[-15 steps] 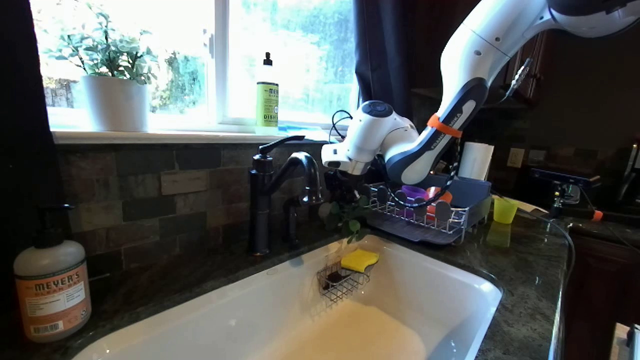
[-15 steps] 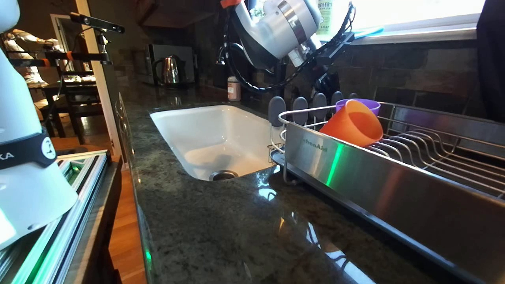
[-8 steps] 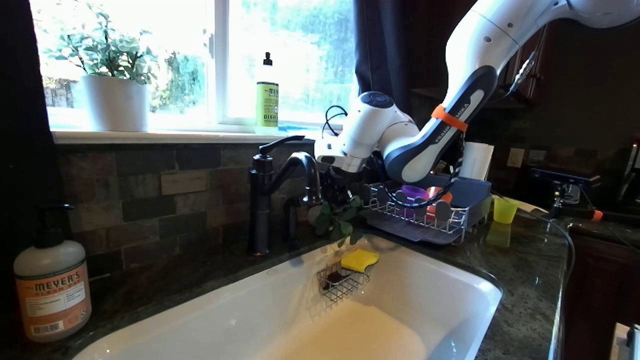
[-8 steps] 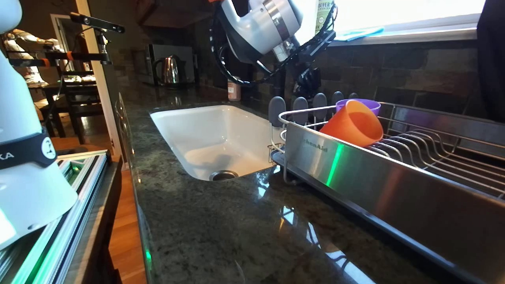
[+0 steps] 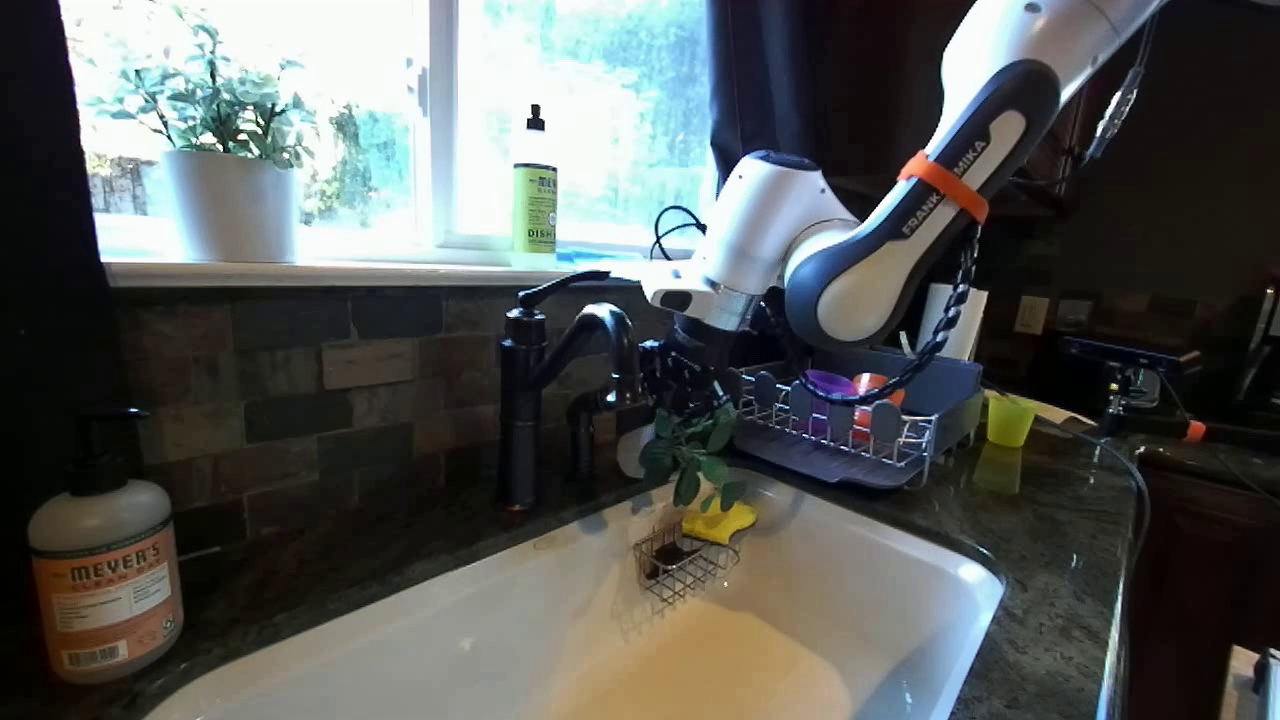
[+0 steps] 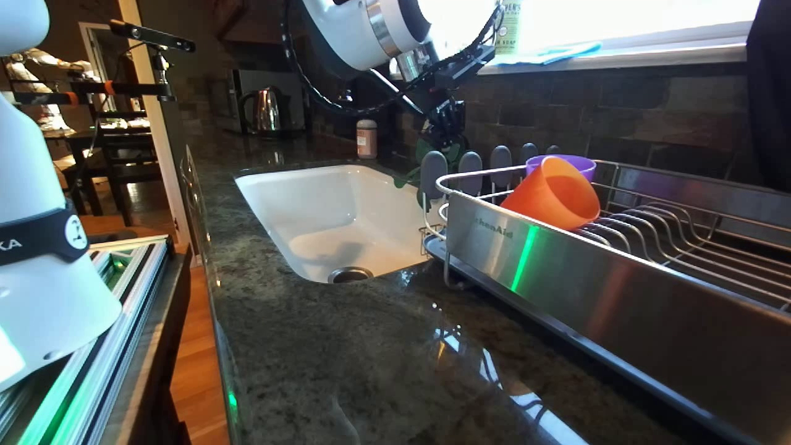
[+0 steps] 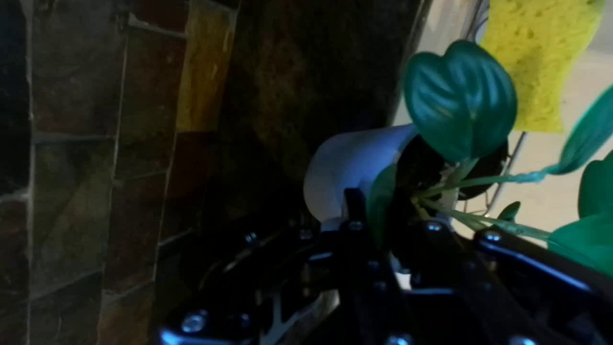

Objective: Move the toy plant to the sink

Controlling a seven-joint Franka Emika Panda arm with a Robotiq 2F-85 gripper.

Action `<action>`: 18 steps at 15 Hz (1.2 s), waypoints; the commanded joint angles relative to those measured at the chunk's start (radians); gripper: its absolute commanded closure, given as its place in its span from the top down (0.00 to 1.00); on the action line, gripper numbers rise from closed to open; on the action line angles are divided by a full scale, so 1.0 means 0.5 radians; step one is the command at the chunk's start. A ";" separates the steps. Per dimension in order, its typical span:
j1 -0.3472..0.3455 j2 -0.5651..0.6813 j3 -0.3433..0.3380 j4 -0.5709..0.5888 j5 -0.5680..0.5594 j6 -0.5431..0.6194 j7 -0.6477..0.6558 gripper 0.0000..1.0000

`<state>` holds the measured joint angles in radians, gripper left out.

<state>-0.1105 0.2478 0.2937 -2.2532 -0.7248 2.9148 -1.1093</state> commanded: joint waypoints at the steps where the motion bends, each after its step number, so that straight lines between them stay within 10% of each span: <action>1: -0.325 -0.263 0.385 -0.277 0.538 -0.184 -0.542 0.04; 6: -0.747 -0.277 0.918 -0.195 1.243 -0.726 -1.309 0.04; 9: -0.836 -0.425 0.947 -0.156 1.560 -1.125 -1.741 0.04; 10: -0.507 -0.489 0.590 -0.136 1.660 -1.247 -1.859 0.04; 13: -0.235 -0.615 0.201 -0.149 1.602 -1.554 -1.914 0.04; 18: 0.133 -0.693 -0.154 -0.207 1.559 -1.758 -1.899 0.04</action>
<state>-0.1406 -0.0576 0.2919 -2.3176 0.0539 2.0736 -2.0541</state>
